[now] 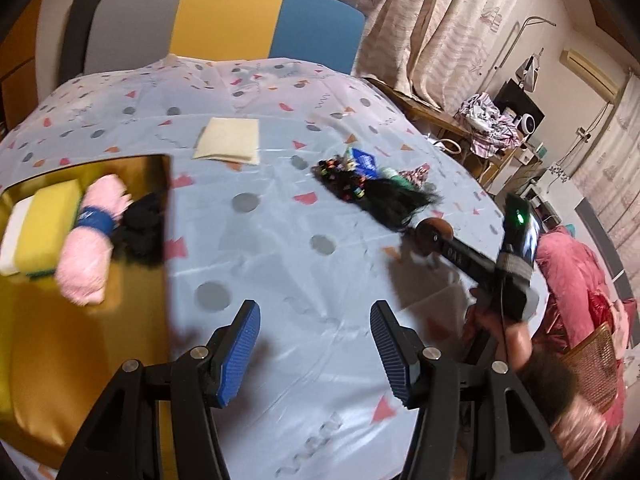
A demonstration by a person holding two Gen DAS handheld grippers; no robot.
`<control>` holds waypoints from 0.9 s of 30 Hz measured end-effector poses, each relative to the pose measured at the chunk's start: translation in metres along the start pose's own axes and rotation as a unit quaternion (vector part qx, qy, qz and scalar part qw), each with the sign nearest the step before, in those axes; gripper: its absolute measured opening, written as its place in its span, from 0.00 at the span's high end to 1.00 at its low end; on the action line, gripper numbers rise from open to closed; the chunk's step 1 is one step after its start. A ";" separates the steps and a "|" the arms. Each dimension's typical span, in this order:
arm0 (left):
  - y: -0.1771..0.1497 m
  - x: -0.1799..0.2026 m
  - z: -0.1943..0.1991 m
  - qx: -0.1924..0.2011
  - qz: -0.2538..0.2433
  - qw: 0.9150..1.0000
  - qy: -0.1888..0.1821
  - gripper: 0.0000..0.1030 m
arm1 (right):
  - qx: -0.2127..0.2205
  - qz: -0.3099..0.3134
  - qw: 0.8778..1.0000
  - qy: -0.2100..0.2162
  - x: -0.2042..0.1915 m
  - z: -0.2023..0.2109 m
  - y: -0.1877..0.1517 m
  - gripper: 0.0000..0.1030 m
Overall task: Organize rigid objects
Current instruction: 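Grasp the black beaded hair ties with the left tool while the right tool holds the brown ball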
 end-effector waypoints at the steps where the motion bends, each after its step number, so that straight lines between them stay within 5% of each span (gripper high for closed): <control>1: 0.004 0.003 -0.005 -0.003 -0.001 1.000 -0.002 0.43 | 0.010 -0.001 1.000 0.001 0.000 0.004 0.001 0.58; 7: 0.037 0.024 -0.053 -0.032 0.021 0.999 -0.033 0.42 | 0.044 -0.021 0.999 -0.002 0.008 0.017 0.005 0.58; 14: 0.076 0.038 -0.124 -0.056 0.089 0.993 -0.059 0.31 | 0.048 -0.047 0.998 0.003 0.018 0.016 0.004 0.58; 27: 0.108 0.035 -0.216 -0.083 0.157 0.984 -0.026 0.24 | 0.072 -0.085 0.994 0.011 0.033 0.023 0.004 0.58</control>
Point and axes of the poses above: each gripper's, at about its wrist camera, not at the fingertips, and z roughly against the way its jaws point, x to its right, y to its top, the point moved 7 cm from there along -z, roughly the way its jaws point, and after that the axes turned 1 degree about x, right-handed, at the moved point
